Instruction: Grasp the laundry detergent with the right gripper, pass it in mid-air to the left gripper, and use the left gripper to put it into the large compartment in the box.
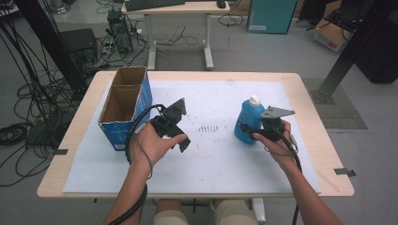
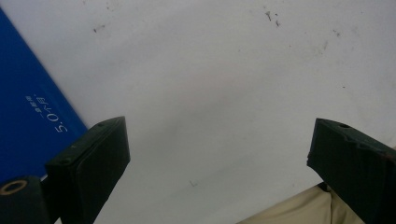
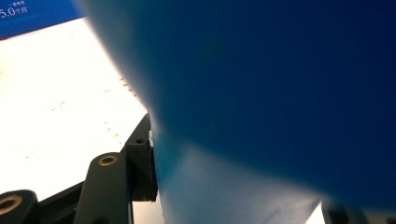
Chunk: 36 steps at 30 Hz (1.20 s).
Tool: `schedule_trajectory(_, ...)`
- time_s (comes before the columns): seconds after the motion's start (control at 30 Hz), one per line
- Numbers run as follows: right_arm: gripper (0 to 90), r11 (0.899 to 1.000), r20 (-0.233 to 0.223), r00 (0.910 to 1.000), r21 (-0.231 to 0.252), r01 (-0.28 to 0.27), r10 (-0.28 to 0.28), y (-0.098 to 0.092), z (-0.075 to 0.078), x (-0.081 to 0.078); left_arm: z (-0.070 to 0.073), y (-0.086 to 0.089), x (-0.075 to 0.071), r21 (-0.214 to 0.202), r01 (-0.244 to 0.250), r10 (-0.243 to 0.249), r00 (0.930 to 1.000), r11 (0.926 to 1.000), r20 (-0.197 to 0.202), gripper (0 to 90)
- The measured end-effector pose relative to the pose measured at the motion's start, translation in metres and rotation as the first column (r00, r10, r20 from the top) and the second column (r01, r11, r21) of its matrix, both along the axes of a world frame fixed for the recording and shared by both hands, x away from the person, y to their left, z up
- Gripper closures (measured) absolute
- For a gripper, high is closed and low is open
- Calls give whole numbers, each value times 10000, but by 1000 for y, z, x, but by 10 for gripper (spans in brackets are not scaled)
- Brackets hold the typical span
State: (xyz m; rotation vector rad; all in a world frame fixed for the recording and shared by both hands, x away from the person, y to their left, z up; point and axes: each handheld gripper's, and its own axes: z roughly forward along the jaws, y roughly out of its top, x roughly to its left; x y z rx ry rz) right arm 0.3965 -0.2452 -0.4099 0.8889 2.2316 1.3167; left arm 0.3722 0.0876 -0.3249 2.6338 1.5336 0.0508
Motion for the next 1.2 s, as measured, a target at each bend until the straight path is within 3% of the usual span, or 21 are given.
schedule_trajectory(1.2, 417, 10000, -16, 10000, -12, 45, -45, 1, 0, 0, 5, 0, -2, 28, 41, -42, 9999, 10000, 121, 59)
